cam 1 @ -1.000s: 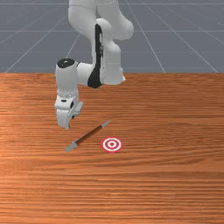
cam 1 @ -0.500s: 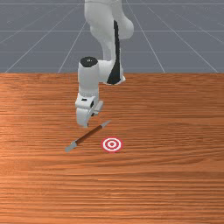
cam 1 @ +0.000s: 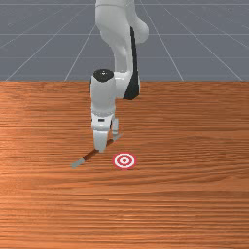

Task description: Pick up the pen and put it to the marker

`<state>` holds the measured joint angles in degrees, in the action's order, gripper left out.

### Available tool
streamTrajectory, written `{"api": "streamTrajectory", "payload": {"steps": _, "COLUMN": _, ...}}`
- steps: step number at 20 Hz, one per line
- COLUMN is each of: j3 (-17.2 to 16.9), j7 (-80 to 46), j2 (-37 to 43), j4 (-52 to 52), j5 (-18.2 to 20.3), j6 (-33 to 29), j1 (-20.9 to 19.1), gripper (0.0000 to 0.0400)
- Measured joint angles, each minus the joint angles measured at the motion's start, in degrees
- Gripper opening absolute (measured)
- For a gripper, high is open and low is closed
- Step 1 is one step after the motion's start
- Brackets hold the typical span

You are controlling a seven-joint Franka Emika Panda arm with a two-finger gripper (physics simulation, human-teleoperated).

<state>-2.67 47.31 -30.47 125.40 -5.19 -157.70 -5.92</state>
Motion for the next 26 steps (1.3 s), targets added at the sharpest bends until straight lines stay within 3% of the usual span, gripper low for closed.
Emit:
{"api": "streamTrajectory", "payload": {"steps": 2, "j3": -0.96, "j7": -4.12, "j2": -0.34, "j4": -0.23, "j5": 1.05, "j6": -1.49, "j1": 1.19, "gripper": 0.0400}}
{"api": "streamTrajectory", "payload": {"steps": 4, "j3": -1.89, "j7": -8.80, "j2": -0.41, "j4": -0.91, "j5": 1.64, "j6": 0.98, "j1": 3.41, "gripper": 0.0400}}
{"api": "streamTrajectory", "payload": {"steps": 7, "j3": -1.38, "j7": -8.75, "j2": 0.01, "j4": -0.14, "j5": 1.12, "j6": 0.55, "j1": 4.56, "gripper": 0.0400}}
{"api": "streamTrajectory", "payload": {"steps": 12, "j3": 1.72, "j7": 8.77, "j2": -1.19, "j4": -2.27, "j5": -0.36, "j6": 0.52, "j1": -4.95, "gripper": 0.0400}}
{"api": "streamTrajectory", "payload": {"steps": 15, "j3": 0.51, "j7": 8.85, "j2": -2.12, "j4": -4.12, "j5": 0.87, "j6": 1.36, "j1": -7.68, "gripper": 0.0400}}
{"api": "streamTrajectory", "payload": {"steps": 19, "j3": -0.69, "j7": 6.58, "j2": -5.31, "j4": -6.88, "j5": 1.17, "j6": 2.59, "j1": -7.40, "gripper": 0.0400}}
{"api": "streamTrajectory", "payload": {"steps": 20, "j3": 1.71, "j7": 8.95, "j2": -5.77, "j4": -6.39, "j5": 3.01, "j6": 0.56, "j1": -9.83, "gripper": 0.0399}}
{"api": "streamTrajectory", "payload": {"steps": 23, "j3": 2.49, "j7": 9.60, "j2": -5.98, "j4": -6.42, "j5": 3.68, "j6": 0.86, "j1": -10.63, "gripper": 0.0400}}
{"api": "streamTrajectory", "payload": {"steps": 26, "j3": -0.56, "j7": 4.06, "j2": -4.95, "j4": -5.30, "j5": 2.42, "j6": 0.08, "j1": -6.83, "gripper": 0.0400}}
